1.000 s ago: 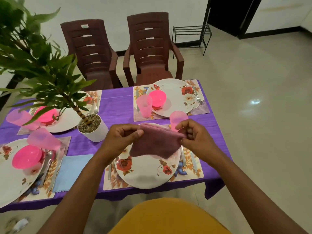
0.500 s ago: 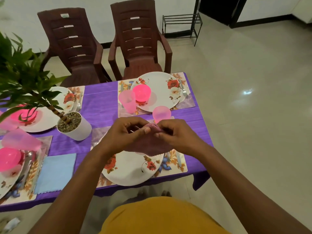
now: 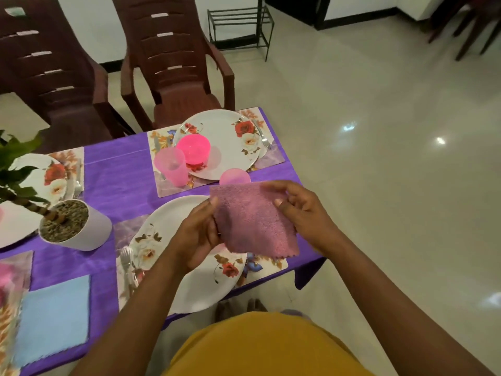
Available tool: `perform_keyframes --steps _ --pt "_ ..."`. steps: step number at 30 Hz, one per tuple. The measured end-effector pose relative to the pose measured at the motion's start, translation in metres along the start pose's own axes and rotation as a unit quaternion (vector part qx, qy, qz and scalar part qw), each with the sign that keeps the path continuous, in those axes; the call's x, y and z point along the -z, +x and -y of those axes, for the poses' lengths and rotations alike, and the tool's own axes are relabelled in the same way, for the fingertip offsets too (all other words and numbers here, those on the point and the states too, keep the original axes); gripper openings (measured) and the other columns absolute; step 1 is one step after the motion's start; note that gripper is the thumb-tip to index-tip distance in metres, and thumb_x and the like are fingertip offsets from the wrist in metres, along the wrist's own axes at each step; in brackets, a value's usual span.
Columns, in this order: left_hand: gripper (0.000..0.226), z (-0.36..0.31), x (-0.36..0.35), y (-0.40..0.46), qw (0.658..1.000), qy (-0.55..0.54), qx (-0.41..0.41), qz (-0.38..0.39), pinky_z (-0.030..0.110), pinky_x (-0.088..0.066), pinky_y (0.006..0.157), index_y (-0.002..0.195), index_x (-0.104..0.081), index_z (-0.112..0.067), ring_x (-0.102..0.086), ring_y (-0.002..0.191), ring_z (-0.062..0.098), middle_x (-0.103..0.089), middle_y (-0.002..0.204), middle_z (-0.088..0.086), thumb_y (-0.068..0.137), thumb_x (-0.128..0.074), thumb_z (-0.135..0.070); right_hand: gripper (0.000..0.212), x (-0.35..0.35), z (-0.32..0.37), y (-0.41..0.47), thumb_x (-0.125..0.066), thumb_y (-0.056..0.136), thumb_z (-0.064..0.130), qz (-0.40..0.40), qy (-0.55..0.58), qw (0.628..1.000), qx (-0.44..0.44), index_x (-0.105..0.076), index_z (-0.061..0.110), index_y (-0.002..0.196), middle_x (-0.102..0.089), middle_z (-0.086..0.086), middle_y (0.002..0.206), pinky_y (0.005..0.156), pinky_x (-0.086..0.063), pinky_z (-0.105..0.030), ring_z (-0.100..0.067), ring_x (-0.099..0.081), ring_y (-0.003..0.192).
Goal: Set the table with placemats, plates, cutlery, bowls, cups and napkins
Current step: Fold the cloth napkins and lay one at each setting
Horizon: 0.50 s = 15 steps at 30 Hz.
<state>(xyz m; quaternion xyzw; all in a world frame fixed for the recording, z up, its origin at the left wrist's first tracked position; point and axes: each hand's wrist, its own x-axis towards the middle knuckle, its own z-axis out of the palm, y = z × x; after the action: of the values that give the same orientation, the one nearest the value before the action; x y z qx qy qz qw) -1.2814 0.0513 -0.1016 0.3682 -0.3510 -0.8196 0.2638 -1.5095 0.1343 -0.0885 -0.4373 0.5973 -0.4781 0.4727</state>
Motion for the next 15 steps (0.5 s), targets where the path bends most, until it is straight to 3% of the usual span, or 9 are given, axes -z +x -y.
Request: perform_keyframes --steps 3,6,8,11,15 --pt "0.058 0.014 -0.001 0.009 0.994 0.106 0.000 0.014 0.047 -0.062 0.091 0.148 -0.048 -0.027 -0.068 0.123 0.027 -0.070 0.134 0.001 0.095 -0.072 -0.025 0.034 0.008 -0.014 -0.006 -0.054 0.102 -0.003 -0.043 0.019 0.998 -0.038 -0.074 0.016 0.122 -0.067 0.017 0.127 0.074 -0.054 -0.024 -0.006 -0.065 0.112" --pt "0.081 0.029 -0.002 0.017 0.979 0.204 -0.009 -0.008 0.037 -0.064 0.084 0.151 -0.035 -0.047 -0.064 0.124 0.016 -0.064 0.133 -0.015 0.091 -0.078 -0.012 0.052 0.019 -0.028 -0.012 -0.052 0.092 -0.016 -0.061 -0.006 0.996 -0.071 -0.073 0.020 0.123 -0.063 0.012 0.132 0.068 -0.053 -0.022 -0.010 -0.064 0.110" --pt "0.093 0.040 -0.006 0.021 0.971 0.235 -0.030 0.015 0.038 -0.064 0.085 0.152 -0.029 -0.054 -0.062 0.127 0.022 -0.055 0.142 -0.015 0.090 -0.078 -0.003 0.062 0.028 -0.036 -0.014 -0.051 0.085 -0.019 -0.059 -0.034 0.995 -0.077 -0.071 0.024 0.126 -0.059 0.009 0.136 0.069 -0.051 -0.020 -0.014 -0.063 0.112" --pt "0.094 0.062 -0.017 0.029 0.953 0.297 -0.054 0.015 0.044 -0.064 0.086 0.154 -0.033 -0.049 -0.061 0.127 0.027 -0.041 0.157 -0.005 0.088 -0.073 0.005 0.070 0.043 -0.051 -0.012 -0.052 0.081 -0.018 -0.039 -0.068 0.993 -0.092 -0.067 0.031 0.129 -0.054 0.007 0.143 0.070 -0.052 -0.020 -0.018 -0.063 0.114" --pt "0.080 0.098 -0.034 0.044 0.934 0.358 -0.018 -0.002 0.045 -0.061 0.096 0.151 -0.047 -0.033 -0.056 0.133 0.023 -0.043 0.150 -0.008 0.083 -0.074 0.001 0.075 0.068 -0.075 0.002 -0.053 0.078 -0.014 -0.013 -0.145 0.985 -0.092 -0.064 0.035 0.132 -0.055 0.008 0.143 0.082 -0.056 -0.027 -0.019 -0.061 0.121"
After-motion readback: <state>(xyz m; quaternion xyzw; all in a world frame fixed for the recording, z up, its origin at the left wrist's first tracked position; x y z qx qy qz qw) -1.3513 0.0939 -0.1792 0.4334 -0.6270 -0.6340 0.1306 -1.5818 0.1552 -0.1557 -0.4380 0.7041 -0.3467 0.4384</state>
